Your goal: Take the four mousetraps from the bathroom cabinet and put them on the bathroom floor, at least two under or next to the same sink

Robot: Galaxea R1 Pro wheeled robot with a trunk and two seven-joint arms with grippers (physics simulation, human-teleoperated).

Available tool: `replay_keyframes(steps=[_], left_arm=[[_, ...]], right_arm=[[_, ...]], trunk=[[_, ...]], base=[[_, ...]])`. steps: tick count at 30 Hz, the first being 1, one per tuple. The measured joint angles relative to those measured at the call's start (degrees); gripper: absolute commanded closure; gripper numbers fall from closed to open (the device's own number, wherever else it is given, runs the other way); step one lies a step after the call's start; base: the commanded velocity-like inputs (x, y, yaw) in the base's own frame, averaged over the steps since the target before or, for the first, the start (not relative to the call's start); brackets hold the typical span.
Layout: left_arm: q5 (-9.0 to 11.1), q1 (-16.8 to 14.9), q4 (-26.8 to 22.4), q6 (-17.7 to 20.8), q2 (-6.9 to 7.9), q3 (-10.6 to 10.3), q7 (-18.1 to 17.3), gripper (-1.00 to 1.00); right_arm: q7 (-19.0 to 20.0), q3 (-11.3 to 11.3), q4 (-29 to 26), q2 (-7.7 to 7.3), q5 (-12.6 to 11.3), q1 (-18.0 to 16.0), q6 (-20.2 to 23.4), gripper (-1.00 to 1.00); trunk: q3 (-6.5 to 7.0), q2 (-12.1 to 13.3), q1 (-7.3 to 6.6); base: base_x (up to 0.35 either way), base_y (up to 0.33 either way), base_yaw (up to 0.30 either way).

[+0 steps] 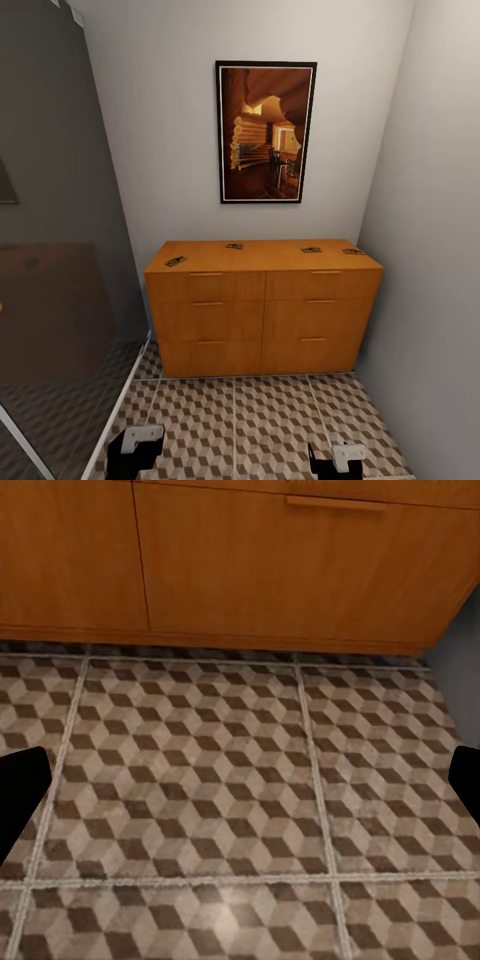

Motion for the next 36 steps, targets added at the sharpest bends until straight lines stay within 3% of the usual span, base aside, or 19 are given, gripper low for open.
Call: replay_keyframes(steps=[36], left_arm=[[0.0, 0.0, 0.4, -0.3, -0.01, -0.3, 0.0, -1.0]], right_arm=[[-0.1, 0.0, -0.2, 0.03, 0.0, 0.0, -0.1, -1.0]], trunk=[[0.0, 0.0, 0.0]], base=[[0.0, 0.0, 0.0]])
